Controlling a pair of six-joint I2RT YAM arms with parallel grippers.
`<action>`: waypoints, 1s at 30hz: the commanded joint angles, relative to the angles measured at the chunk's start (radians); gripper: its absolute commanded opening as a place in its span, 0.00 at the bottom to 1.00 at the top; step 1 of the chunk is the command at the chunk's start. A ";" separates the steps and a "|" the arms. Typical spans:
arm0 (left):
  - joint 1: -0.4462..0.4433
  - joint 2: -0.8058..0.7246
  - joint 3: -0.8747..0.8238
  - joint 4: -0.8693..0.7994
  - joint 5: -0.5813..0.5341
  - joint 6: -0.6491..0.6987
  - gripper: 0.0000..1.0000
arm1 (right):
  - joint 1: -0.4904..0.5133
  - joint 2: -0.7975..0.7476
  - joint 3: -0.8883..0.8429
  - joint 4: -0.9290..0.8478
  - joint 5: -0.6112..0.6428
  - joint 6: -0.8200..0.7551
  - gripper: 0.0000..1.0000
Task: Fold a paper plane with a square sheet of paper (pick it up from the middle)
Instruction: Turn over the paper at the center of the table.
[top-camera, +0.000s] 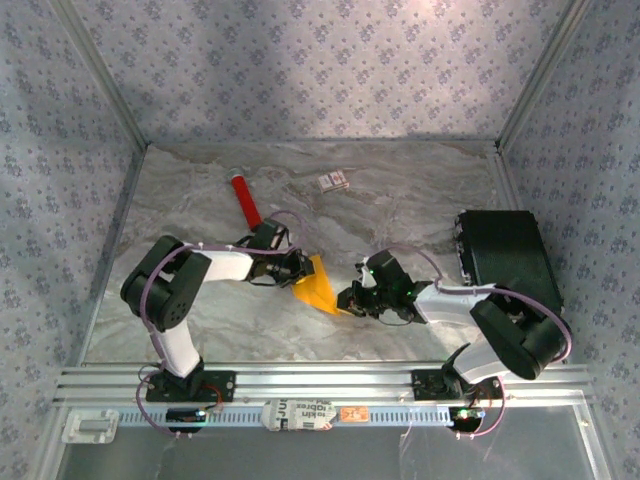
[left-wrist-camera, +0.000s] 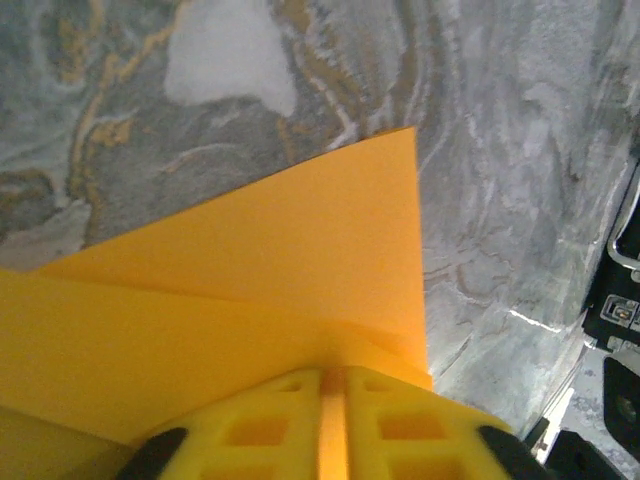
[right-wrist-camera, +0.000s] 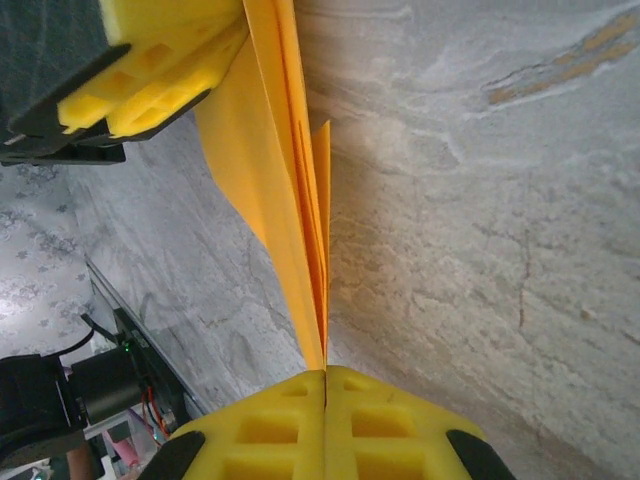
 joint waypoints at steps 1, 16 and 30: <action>0.000 -0.069 0.002 -0.019 -0.011 0.001 0.25 | 0.002 -0.059 0.011 -0.059 0.016 -0.054 0.04; -0.012 -0.365 0.025 -0.240 -0.174 0.105 0.56 | -0.008 -0.353 0.217 -0.720 0.309 -0.316 0.04; 0.043 -0.529 -0.048 -0.331 -0.356 0.085 0.57 | 0.215 -0.118 0.634 -1.486 1.204 -0.272 0.02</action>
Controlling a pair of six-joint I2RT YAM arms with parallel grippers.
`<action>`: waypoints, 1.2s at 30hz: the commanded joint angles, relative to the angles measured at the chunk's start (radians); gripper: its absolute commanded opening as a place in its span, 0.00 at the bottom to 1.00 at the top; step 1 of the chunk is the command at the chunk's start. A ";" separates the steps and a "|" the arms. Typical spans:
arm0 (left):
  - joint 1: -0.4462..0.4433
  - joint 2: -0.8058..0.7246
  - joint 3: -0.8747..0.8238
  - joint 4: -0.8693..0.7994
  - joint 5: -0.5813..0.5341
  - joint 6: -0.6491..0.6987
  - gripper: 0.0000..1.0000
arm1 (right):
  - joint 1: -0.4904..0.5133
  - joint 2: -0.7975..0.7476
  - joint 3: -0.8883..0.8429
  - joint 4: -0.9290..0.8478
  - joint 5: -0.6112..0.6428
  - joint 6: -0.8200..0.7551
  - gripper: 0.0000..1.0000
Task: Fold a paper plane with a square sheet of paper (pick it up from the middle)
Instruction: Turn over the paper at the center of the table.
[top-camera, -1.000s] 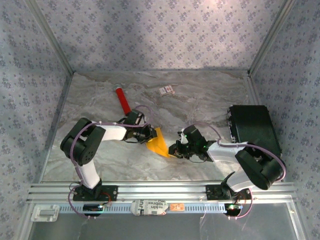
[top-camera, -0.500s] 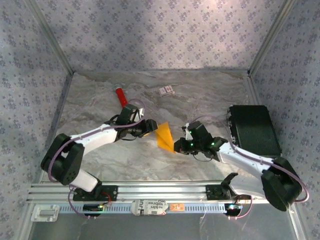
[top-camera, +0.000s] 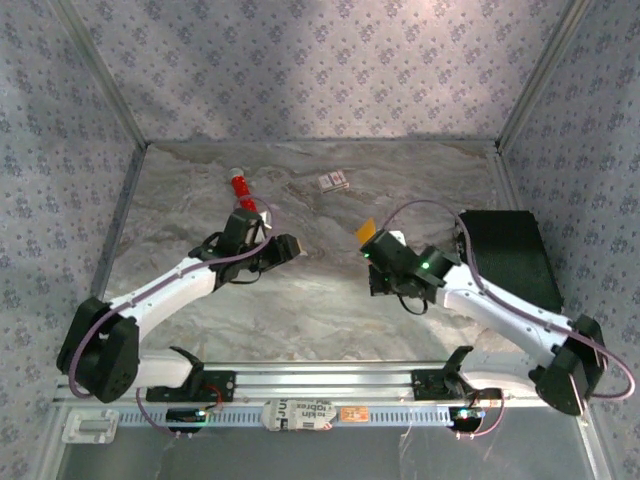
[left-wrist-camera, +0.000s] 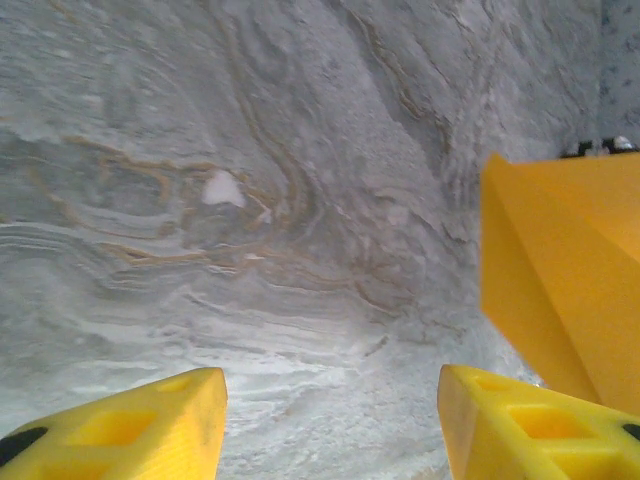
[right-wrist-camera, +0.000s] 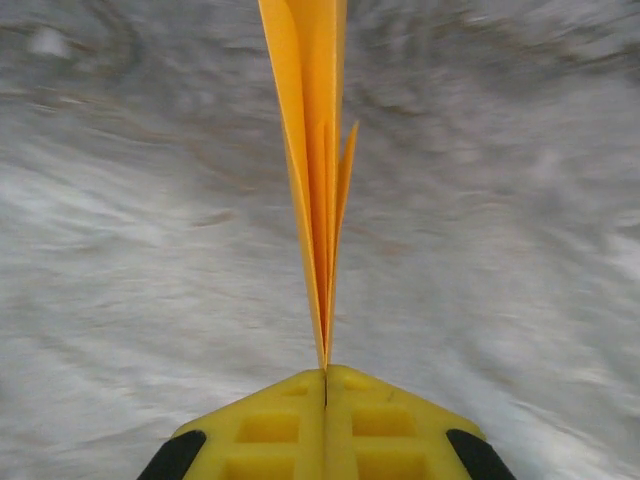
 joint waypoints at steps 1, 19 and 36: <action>0.028 -0.063 -0.021 -0.065 -0.088 -0.006 0.57 | 0.083 0.143 0.096 -0.359 0.389 0.122 0.02; 0.157 -0.273 -0.116 -0.135 -0.155 -0.018 0.63 | 0.311 0.490 0.197 0.009 0.109 -0.024 0.22; 0.137 -0.054 -0.094 0.010 0.100 -0.016 0.43 | -0.247 0.074 -0.408 0.806 -0.706 0.048 0.13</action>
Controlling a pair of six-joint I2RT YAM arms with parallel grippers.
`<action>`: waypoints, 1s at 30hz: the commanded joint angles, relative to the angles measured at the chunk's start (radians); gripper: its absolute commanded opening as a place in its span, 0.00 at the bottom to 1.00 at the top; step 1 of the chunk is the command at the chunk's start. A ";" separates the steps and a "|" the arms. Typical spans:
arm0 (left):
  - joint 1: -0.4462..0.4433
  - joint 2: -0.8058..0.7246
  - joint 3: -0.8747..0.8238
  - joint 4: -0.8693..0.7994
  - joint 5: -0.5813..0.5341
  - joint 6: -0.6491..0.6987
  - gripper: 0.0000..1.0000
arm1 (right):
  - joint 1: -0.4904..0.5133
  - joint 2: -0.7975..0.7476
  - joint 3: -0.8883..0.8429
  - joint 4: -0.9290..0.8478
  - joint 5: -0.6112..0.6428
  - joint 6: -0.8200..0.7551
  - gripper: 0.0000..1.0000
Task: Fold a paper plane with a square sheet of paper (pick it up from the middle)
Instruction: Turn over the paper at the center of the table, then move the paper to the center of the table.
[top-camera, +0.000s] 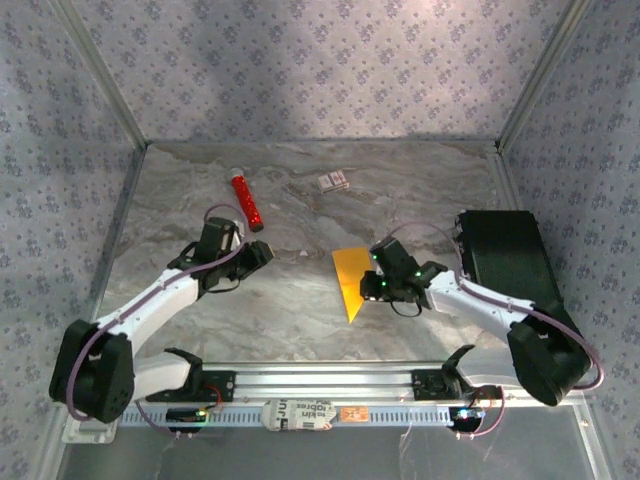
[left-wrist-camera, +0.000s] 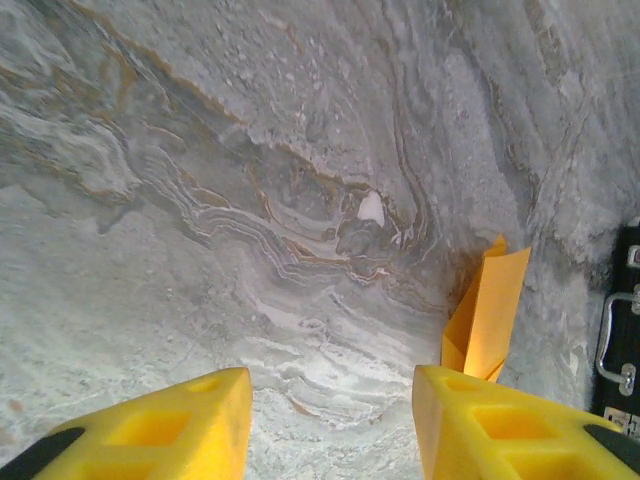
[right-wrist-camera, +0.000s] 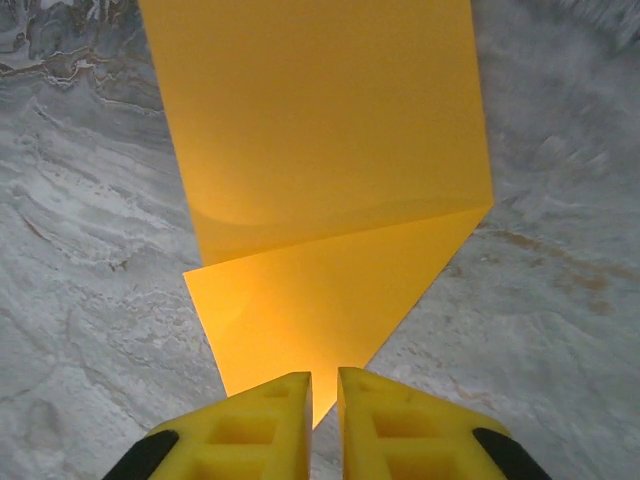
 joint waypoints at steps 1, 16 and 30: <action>-0.014 0.036 0.023 0.053 0.076 0.002 0.43 | -0.030 0.034 -0.031 0.186 -0.203 0.039 0.13; -0.048 0.142 0.034 0.110 0.159 -0.014 0.38 | -0.008 0.286 -0.044 0.333 -0.220 0.181 0.11; -0.049 0.190 0.054 0.148 0.230 -0.024 0.27 | 0.186 0.346 -0.034 0.519 0.012 0.643 0.13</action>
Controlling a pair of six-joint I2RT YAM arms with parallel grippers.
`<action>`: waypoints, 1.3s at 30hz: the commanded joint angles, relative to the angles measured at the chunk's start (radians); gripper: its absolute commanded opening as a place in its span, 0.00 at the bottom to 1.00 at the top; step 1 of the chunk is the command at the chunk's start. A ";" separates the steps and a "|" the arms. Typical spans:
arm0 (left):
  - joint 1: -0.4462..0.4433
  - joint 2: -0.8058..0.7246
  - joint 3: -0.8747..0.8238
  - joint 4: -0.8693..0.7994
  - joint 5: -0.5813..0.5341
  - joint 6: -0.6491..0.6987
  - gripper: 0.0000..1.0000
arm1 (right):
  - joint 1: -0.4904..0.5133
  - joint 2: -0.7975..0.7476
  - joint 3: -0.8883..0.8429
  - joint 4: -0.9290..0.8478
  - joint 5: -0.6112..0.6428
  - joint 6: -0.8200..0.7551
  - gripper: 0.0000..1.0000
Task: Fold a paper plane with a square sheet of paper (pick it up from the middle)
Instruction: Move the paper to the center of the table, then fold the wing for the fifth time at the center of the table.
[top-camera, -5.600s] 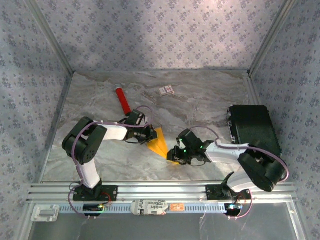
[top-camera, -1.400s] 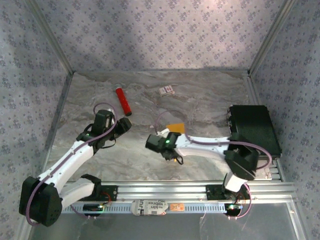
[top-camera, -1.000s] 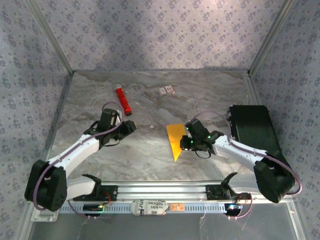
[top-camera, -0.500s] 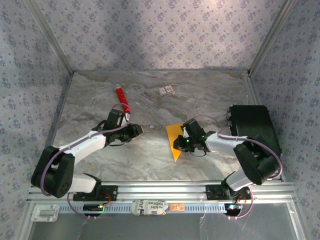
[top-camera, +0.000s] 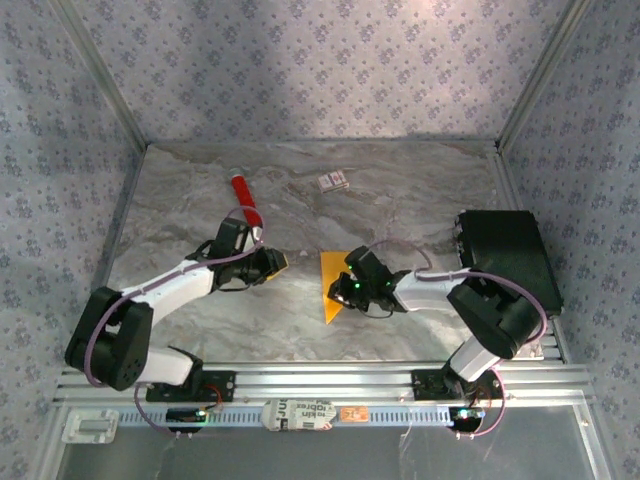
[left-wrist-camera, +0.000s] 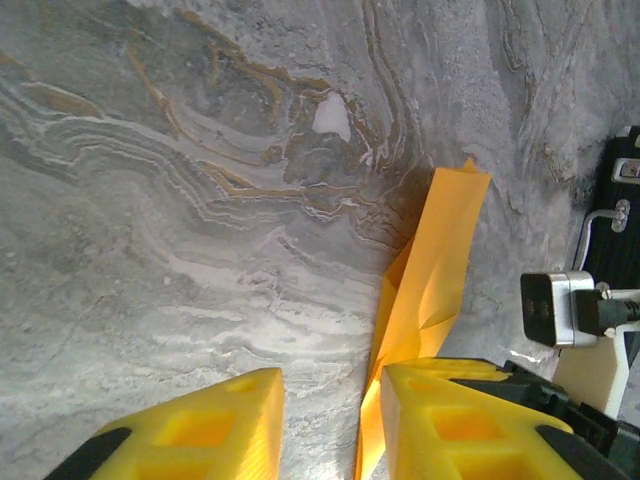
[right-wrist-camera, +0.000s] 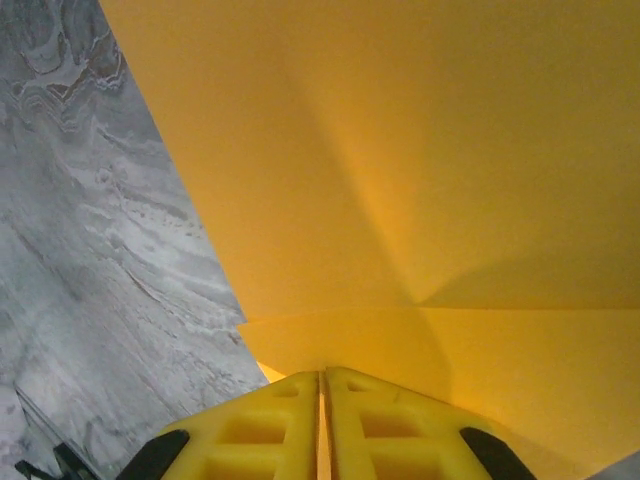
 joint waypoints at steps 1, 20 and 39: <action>-0.010 0.033 0.050 0.046 0.063 -0.010 0.26 | 0.045 0.026 -0.020 0.067 0.118 0.195 0.13; -0.158 0.294 0.254 0.104 0.162 -0.019 0.15 | -0.136 -0.239 -0.075 -0.108 0.016 -0.072 0.16; -0.181 0.506 0.263 0.152 0.129 -0.013 0.09 | -0.187 -0.230 -0.082 -0.116 -0.037 -0.115 0.23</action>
